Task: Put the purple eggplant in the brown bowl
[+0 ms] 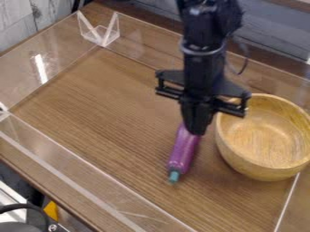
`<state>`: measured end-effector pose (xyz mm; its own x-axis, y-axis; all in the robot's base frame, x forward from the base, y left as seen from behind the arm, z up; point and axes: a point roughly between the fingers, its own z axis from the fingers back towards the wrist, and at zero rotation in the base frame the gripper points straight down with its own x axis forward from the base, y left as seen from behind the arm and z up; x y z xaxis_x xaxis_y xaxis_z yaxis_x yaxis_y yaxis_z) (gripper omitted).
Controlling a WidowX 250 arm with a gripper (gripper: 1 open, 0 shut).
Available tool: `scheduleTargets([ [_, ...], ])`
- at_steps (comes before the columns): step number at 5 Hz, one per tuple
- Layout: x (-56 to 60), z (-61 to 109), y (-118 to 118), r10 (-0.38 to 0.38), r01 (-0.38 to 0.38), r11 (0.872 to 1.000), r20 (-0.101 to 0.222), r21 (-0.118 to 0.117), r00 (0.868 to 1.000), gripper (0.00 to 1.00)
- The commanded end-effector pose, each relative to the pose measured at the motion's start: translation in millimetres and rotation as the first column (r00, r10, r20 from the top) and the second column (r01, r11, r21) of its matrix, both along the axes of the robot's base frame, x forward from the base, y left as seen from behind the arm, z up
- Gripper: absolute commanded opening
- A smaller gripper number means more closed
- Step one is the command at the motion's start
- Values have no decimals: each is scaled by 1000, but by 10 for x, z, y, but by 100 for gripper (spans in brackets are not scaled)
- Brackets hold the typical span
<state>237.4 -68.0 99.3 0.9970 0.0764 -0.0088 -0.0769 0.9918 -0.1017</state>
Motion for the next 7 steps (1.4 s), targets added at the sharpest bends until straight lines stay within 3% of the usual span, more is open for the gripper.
scheduleTargets([
  [1,85,214,-261,8,-7,1000,57,-21,998,0],
  [3,239,167,-820,-73,77,997,96,-31,993,0],
  [4,166,132,-756,-108,111,993,88,-30,990,100],
  [6,199,130,-618,-5,7,1000,82,-19,997,100],
  [7,222,-6,-578,21,-20,1000,75,-7,997,100],
])
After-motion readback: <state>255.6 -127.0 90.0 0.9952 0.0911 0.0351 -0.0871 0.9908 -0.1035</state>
